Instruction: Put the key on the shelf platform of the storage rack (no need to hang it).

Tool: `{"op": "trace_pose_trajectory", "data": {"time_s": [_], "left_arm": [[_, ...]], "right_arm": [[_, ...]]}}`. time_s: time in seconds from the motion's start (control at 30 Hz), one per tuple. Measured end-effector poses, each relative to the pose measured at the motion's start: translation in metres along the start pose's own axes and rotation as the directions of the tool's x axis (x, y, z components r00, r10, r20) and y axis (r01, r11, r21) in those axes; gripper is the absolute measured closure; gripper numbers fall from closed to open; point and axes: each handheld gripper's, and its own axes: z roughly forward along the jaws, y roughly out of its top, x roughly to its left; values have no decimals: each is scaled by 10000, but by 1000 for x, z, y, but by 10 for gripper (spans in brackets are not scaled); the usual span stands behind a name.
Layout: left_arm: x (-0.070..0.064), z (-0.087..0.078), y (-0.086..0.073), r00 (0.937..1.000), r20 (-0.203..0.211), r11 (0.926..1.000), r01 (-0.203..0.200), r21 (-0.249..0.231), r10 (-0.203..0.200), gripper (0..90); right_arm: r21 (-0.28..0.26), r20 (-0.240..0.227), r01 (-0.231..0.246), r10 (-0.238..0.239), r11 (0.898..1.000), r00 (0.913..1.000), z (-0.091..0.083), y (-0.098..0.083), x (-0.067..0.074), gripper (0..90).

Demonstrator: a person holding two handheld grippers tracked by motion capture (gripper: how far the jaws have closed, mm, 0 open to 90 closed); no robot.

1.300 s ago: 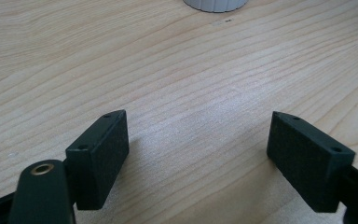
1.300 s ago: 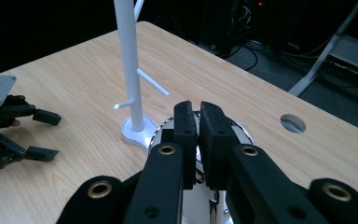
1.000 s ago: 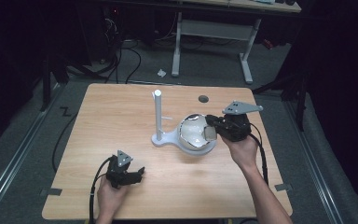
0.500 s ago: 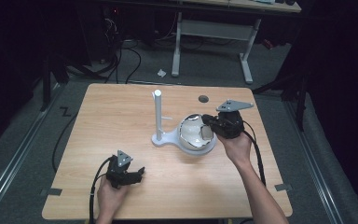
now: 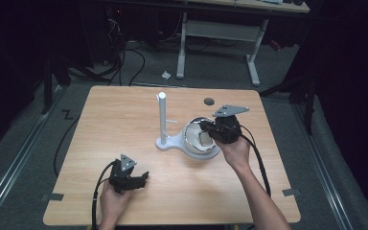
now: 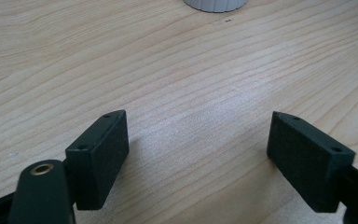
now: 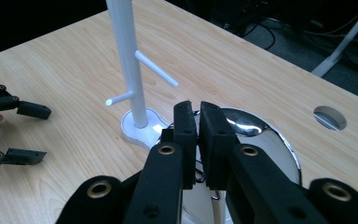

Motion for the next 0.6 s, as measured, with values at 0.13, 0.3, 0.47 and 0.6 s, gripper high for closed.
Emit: {"op": "trace_pose_trajectory", "data": {"time_s": [0.13,0.3,0.47,0.6], "left_arm": [[0,0,0,10000,0,10000,1,0,-1,211],[0,0,0,10000,-2,10000,-2,1,2,211],[0,0,0,10000,-2,10000,-2,-2,2,211],[0,0,0,10000,-2,10000,-5,-1,5,211]], "right_arm": [[63,-152,-19,20,10000,9999,4,0,2,862],[116,-241,10,-7,9999,9997,7,-1,3,862],[280,-348,-93,102,9996,9993,12,-2,1,861],[364,-362,-123,136,9993,9993,16,-3,0,861]]}}
